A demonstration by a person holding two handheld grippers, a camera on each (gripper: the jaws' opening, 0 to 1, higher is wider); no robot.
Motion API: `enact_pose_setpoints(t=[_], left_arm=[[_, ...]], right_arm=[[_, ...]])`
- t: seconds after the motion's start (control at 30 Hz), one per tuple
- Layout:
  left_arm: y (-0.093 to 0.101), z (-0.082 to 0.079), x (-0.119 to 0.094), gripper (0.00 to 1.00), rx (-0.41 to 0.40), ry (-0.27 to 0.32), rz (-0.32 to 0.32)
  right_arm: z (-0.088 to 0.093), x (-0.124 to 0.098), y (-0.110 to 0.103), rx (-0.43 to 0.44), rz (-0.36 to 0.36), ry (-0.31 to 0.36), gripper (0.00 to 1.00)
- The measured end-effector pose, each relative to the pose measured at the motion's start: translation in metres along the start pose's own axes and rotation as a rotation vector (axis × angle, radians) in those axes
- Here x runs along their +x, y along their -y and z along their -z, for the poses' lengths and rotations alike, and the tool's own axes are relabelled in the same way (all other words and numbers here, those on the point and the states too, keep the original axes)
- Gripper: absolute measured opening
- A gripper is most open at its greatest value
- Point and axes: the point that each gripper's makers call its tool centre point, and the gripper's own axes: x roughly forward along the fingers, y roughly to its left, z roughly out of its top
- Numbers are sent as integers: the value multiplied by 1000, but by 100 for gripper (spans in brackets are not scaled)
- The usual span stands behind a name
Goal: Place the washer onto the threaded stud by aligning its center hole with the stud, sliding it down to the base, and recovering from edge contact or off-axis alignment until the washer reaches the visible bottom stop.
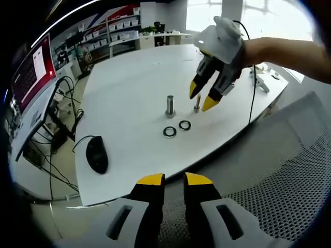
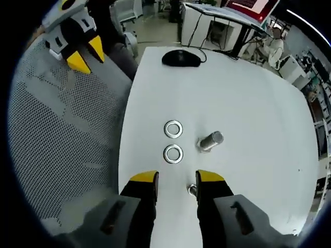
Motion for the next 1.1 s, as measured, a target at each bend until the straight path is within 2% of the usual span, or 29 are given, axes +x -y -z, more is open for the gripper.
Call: enact_pose_setpoints(t=[0.53, 1.1], left_arm=[[1, -2, -1, 12, -5, 4, 1], [1, -2, -1, 12, -8, 5, 1]], right_arm=[[8, 30, -8, -22, -73, -84, 30], [-4, 54, -8, -34, -107, -107, 31]])
